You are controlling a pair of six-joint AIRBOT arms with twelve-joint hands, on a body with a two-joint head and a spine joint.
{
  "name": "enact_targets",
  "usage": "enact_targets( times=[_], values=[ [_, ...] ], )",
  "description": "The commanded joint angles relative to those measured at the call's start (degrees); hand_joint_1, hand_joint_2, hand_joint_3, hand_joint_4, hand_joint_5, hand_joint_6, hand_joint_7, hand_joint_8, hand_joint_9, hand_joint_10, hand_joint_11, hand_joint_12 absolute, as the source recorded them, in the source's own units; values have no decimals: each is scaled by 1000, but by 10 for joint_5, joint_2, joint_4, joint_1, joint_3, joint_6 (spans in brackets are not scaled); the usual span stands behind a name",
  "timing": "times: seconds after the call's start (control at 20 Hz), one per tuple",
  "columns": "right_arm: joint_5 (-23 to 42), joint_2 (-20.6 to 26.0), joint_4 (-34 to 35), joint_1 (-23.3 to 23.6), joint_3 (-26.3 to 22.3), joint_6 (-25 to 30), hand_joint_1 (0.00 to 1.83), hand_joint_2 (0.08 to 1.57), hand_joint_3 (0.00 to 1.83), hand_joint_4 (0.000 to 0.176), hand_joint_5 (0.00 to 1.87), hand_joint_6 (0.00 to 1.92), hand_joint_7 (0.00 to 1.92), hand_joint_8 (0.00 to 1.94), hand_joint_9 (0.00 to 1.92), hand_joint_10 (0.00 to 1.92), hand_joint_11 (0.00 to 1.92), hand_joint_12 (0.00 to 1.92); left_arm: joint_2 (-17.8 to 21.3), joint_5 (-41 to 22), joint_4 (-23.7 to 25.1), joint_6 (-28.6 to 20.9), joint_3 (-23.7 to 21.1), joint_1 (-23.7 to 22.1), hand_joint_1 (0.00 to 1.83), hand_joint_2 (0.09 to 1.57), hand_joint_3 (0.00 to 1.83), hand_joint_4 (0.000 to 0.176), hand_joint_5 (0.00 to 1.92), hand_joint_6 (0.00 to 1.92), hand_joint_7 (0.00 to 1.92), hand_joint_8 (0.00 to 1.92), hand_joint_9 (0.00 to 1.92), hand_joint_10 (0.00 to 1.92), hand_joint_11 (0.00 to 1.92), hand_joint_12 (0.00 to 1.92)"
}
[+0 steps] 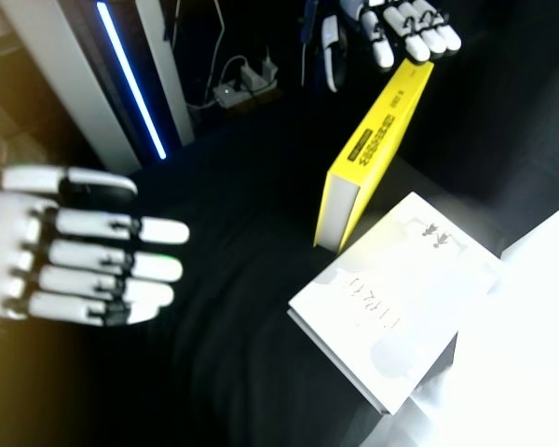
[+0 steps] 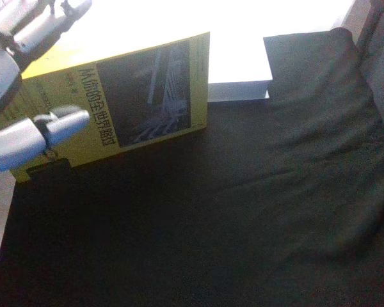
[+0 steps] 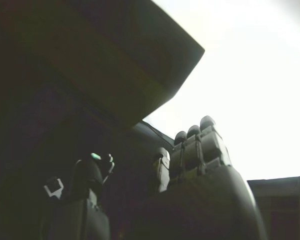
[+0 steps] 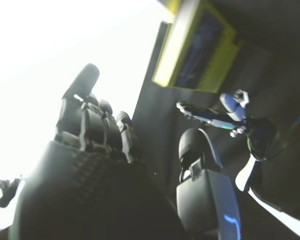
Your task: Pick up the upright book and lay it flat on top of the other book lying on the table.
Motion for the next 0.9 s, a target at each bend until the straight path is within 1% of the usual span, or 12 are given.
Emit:
enact_targets(
  times=[0.0, 0.05, 0.25, 0.3, 0.5, 0.55, 0.6, 0.65, 0.7, 0.75, 0.8, 0.85],
  values=[
    [60, 5, 20, 7, 0, 1, 91, 1287, 162, 0, 0, 0, 0, 0, 0, 0, 0, 0, 4, -79, 10, 2, -1, -7, 342, 1241, 17, 115, 0, 0, 0, 0, 0, 0, 0, 0],
    [60, 5, 19, 12, 1, 1, 71, 1287, 152, 0, 0, 0, 0, 0, 0, 0, 0, 0, 4, -76, 10, 2, 0, -10, 340, 1240, 14, 129, 0, 0, 0, 0, 0, 0, 0, 0],
    [60, 5, 14, 21, 2, 1, 69, 1283, 131, 0, 0, 0, 0, 0, 0, 0, 0, 0, 5, -68, 10, 3, 2, -19, 395, 1233, 4, 139, 0, 0, 0, 0, 0, 0, 0, 0],
    [60, 5, 14, 21, 2, 1, 123, 1296, 130, 0, 0, 0, 0, 0, 0, 0, 0, 0, 5, -67, 6, 3, 3, -22, 410, 1222, 0, 164, 0, 0, 0, 0, 0, 0, 0, 0],
    [56, 3, 13, 24, 2, 1, 190, 1328, 71, 0, 0, 0, 0, 0, 0, 0, 0, 0, 3, -44, -27, 3, 13, -35, 464, 1156, 0, 143, 0, 0, 0, 0, 0, 0, 0, 0],
    [54, 2, 12, 24, 2, 1, 215, 1333, 65, 0, 0, 0, 0, 0, 0, 0, 0, 0, 1, -32, -35, 3, 17, -41, 427, 1132, 0, 146, 0, 0, 0, 0, 0, 0, 0, 0],
    [52, -1, 11, 24, 3, 1, 222, 1337, 63, 0, 0, 0, 0, 0, 0, 0, 0, 0, -4, -15, -45, 3, 24, -48, 429, 1122, 0, 156, 0, 0, 0, 0, 0, 0, 0, 0],
    [49, -3, 9, 24, 3, 1, 184, 1332, 56, 0, 0, 0, 0, 0, 0, 0, 0, 0, -8, -1, -53, 3, 30, -52, 436, 1125, 0, 134, 0, 0, 0, 0, 0, 0, 0, 0],
    [46, -5, 7, 24, 3, 1, 159, 1330, 50, 0, 0, 0, 0, 0, 0, 0, 0, 0, -10, 8, -63, 3, 34, -55, 435, 1116, 0, 136, 0, 0, 0, 0, 0, 0, 0, 0],
    [45, -7, 6, 24, 3, 1, 159, 1332, 49, 0, 0, 0, 0, 0, 0, 0, 0, 0, -16, 17, -76, 3, 39, -58, 417, 1094, 0, 125, 0, 0, 0, 0, 0, 0, 0, 0],
    [43, -7, 5, 24, 3, 1, 159, 1332, 48, 0, 0, 0, 0, 0, 0, 0, 0, 0, -22, 26, -89, 2, 45, -61, 438, 1080, 0, 130, 0, 0, 0, 0, 0, 0, 0, 0],
    [42, -8, 5, 24, 3, 1, 162, 1336, 49, 0, 0, 0, 0, 0, 0, 0, 0, 0, -27, 35, -95, -4, 52, -62, 460, 1084, 0, 106, 0, 0, 0, 0, 0, 0, 0, 0]
  ],
)
